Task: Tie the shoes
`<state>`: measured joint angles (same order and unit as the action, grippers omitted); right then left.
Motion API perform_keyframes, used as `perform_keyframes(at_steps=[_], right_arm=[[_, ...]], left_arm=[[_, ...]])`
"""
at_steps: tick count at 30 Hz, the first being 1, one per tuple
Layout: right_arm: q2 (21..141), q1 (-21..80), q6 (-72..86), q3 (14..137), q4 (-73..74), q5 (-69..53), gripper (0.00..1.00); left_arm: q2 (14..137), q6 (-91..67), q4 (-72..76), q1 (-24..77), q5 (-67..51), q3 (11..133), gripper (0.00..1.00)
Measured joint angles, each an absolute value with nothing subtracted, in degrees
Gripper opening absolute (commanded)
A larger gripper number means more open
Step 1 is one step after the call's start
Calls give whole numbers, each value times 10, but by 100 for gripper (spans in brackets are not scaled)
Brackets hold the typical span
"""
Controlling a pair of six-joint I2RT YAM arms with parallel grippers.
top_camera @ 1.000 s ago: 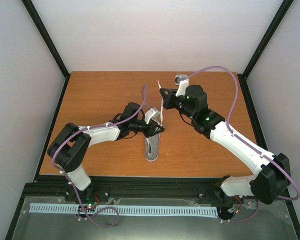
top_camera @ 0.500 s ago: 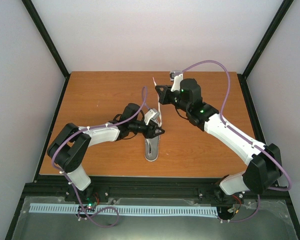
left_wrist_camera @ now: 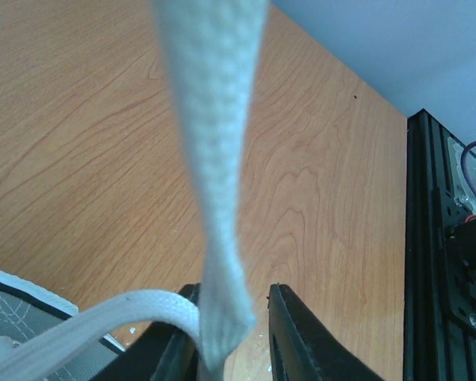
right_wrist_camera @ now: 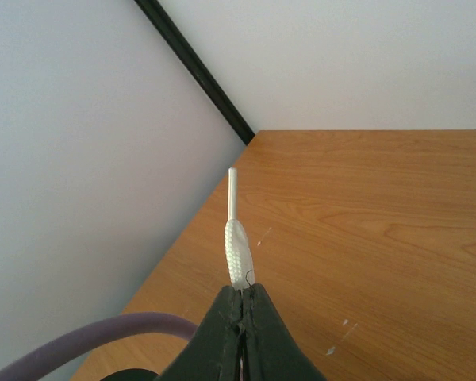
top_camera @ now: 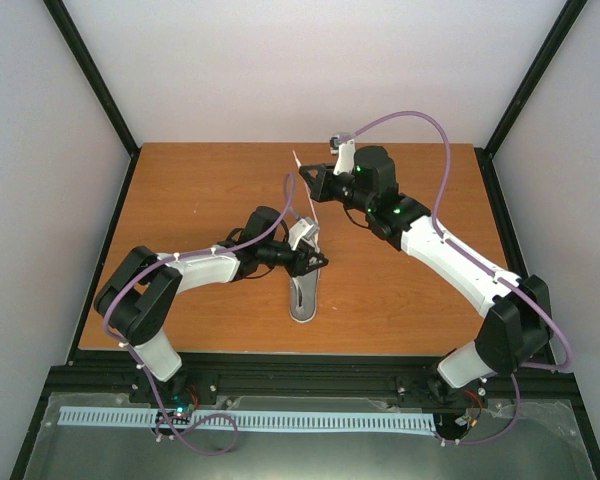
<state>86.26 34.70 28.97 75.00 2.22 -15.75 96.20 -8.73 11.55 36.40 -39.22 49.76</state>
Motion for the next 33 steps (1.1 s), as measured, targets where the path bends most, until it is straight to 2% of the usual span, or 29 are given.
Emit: perform_keyframes(at_steps=[3,6,21,22,25,26,28,33], right_arm=[[875,347,289,762,31,-171,3],[891,347,286,776,42,-182,3],[1088,347,248,898,99,-290,3],[1108,347,245,910,102,-301,10],[1155,347,236,935,121,-321,52],[1167,347,232,941,127,-324,59],[1183,347,223,948,142,-325,69],[1178,341,188,949,167,-310,83]], left_arm=[[962,-86,115,364,-392,498,9],[962,-86,115,364,-391,497,1],[851,-116,147,364,-370,377,1],[846,-121,151,364,-369,369,1],[830,-138,170,364,-359,347,1],[826,-144,176,364,-356,341,1],[822,-157,189,364,-350,332,1],[820,-193,213,363,-338,321,1]])
